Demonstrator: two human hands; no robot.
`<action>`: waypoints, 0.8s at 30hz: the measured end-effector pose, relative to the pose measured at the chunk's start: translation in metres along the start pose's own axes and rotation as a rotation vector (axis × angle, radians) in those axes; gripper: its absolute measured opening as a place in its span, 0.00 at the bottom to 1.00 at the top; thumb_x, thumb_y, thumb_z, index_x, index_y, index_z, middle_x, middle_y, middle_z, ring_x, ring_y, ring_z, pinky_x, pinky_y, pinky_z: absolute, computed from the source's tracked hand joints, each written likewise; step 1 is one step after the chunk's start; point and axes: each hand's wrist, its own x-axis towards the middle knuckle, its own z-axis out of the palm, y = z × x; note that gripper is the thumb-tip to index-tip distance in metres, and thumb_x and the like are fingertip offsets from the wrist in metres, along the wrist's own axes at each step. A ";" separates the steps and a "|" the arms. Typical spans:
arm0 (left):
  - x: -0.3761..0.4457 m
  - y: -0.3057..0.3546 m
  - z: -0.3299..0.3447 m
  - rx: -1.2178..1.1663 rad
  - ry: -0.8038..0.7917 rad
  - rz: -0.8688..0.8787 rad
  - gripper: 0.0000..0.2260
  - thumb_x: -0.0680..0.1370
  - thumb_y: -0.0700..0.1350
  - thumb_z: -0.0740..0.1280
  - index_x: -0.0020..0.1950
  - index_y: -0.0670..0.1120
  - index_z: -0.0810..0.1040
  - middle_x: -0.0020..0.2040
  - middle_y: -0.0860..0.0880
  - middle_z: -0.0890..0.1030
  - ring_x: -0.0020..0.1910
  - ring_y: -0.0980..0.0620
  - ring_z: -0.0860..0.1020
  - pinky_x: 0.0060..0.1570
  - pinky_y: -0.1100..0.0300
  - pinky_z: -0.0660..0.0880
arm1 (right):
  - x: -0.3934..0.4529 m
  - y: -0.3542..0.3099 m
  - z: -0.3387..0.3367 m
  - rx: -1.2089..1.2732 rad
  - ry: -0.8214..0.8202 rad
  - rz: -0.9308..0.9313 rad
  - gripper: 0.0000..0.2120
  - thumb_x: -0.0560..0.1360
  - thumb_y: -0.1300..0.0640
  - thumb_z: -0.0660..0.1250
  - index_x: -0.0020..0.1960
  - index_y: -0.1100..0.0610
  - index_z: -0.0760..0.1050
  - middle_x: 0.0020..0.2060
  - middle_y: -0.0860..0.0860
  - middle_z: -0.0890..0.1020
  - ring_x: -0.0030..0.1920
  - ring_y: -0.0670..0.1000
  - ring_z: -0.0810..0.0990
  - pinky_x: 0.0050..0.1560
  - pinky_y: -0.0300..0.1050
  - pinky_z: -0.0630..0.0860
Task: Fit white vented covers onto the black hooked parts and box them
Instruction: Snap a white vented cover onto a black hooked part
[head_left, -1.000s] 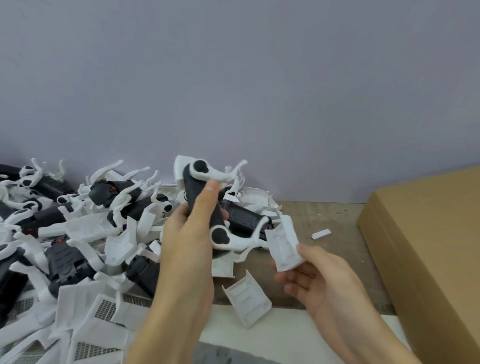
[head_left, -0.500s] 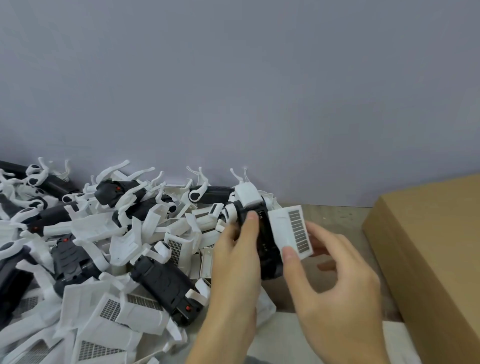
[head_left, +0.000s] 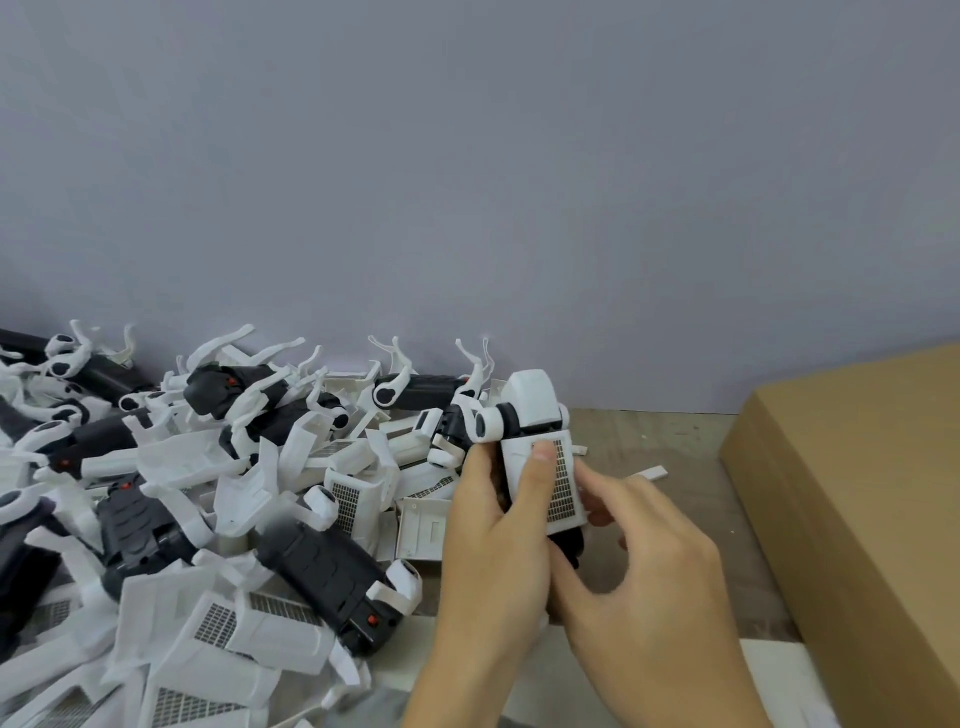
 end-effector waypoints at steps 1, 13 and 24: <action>0.001 0.000 -0.002 0.014 -0.003 0.002 0.08 0.81 0.47 0.65 0.56 0.47 0.81 0.47 0.49 0.86 0.46 0.52 0.85 0.41 0.64 0.80 | 0.000 0.001 -0.001 0.030 0.004 0.004 0.19 0.71 0.46 0.72 0.62 0.44 0.79 0.46 0.38 0.80 0.51 0.40 0.78 0.48 0.29 0.71; -0.002 -0.002 0.003 0.207 -0.173 0.142 0.13 0.74 0.53 0.65 0.48 0.49 0.86 0.46 0.42 0.85 0.48 0.42 0.83 0.53 0.42 0.78 | 0.010 0.012 -0.009 0.809 0.033 0.524 0.20 0.66 0.42 0.68 0.48 0.56 0.86 0.43 0.54 0.88 0.45 0.54 0.87 0.41 0.44 0.83; -0.001 -0.004 0.006 0.105 -0.069 0.004 0.13 0.82 0.51 0.65 0.46 0.45 0.86 0.43 0.43 0.86 0.45 0.44 0.84 0.52 0.43 0.80 | 0.009 0.004 -0.006 0.744 -0.039 0.452 0.16 0.67 0.40 0.67 0.46 0.48 0.86 0.40 0.46 0.87 0.42 0.42 0.85 0.37 0.30 0.76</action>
